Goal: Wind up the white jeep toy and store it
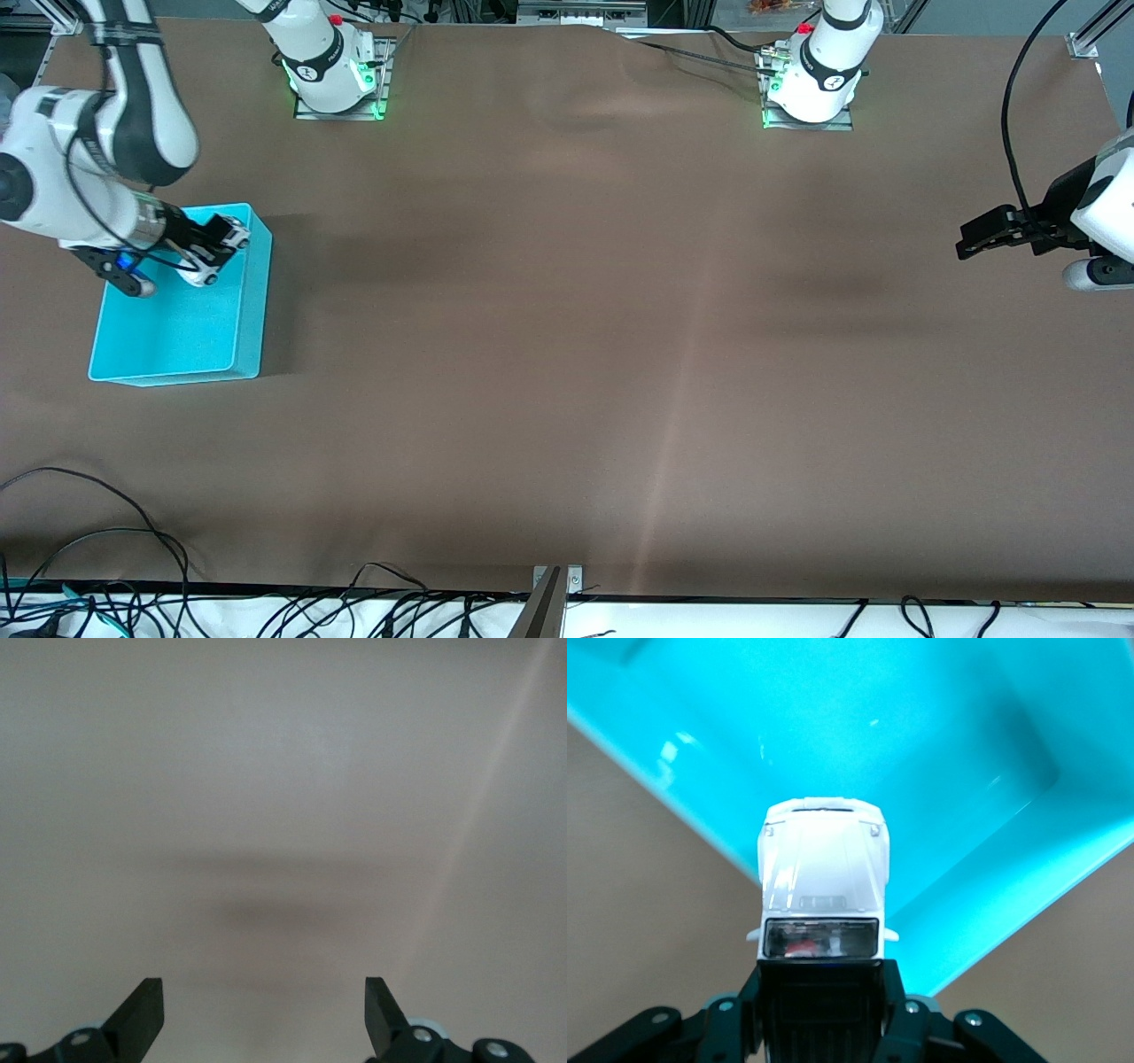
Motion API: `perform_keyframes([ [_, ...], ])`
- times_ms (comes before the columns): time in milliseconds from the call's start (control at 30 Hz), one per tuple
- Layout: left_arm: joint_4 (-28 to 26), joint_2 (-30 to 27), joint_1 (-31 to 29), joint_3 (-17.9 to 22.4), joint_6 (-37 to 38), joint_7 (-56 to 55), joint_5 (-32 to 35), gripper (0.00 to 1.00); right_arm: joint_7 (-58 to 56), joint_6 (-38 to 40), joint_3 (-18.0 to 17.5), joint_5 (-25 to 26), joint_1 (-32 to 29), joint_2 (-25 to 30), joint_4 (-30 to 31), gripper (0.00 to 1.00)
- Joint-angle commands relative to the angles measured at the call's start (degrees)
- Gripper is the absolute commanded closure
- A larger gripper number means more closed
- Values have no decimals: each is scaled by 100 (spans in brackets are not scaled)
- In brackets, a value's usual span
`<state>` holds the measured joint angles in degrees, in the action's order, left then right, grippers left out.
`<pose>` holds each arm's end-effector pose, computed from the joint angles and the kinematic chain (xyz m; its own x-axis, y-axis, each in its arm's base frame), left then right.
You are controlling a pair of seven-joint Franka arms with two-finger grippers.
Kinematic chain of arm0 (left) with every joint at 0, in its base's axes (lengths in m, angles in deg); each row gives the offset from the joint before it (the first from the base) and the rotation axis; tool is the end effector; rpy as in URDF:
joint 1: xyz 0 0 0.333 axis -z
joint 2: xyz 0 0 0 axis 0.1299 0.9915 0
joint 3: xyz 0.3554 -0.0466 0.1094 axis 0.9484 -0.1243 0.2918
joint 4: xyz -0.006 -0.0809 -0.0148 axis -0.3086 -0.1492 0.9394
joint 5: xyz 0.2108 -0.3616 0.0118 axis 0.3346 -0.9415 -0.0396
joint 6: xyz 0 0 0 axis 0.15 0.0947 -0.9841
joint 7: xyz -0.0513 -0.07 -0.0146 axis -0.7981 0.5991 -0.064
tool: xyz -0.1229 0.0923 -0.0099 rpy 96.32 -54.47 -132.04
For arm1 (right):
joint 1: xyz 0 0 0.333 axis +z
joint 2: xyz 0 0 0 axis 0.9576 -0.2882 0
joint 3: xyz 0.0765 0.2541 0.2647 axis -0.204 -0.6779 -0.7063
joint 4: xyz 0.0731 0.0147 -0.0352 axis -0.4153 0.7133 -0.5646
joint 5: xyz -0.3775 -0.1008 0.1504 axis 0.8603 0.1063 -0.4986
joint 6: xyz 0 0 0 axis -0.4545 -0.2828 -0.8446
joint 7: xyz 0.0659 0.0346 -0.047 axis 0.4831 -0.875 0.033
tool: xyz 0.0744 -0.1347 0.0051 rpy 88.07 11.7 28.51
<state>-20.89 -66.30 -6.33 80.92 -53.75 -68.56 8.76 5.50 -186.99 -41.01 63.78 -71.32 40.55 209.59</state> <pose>0.6144 0.0023 0.5985 0.9926 0.0865 -0.0849 0.0877 -0.9961 0.0107 0.5149 -0.0928 0.3280 0.7856 -0.5783 -0.2202 -0.5593 -0.8158 0.1470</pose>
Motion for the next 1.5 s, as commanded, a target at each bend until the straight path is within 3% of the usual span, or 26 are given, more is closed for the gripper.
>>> perform_keyframes([
  [0, -104, -85, 36, 27, -36, -19, -92, 0, -712, -84, 227, -46, -69, 127, 98, 100],
  [367, -104, -85, 36, 27, -36, -28, -92, 0, -1583, -1182, 570, -11, -210, -549, 106, 100],
  [968, -112, -85, 36, 27, -36, -19, -92, 0, -1698, -2141, 579, -11, -386, -1376, 106, 100],
  [1001, -104, -85, 36, 27, -36, -19, -92, 0, -1663, -2150, 579, -19, -386, -1411, 106, 98],
  [1068, -104, -85, 36, 27, -36, -19, -92, 0, -1636, -2167, 579, -54, -395, -1455, 115, 78],
  [1168, -112, -85, 36, 27, -36, -19, -92, 0, -1478, -2229, 579, -54, -395, -1517, 133, 61],
  [1235, -104, -85, 36, 27, -36, -19, -92, 0, -1364, -2316, 579, -54, -395, -1534, 142, 37],
  [1368, -112, -85, 36, 27, -36, -19, -83, 0, -1267, -2343, 561, -54, -386, -1552, 142, 33],
  [1468, -112, -85, 45, 27, -36, -19, -92, 0, -1267, -2308, 552, -54, -386, -1526, 150, 18],
])
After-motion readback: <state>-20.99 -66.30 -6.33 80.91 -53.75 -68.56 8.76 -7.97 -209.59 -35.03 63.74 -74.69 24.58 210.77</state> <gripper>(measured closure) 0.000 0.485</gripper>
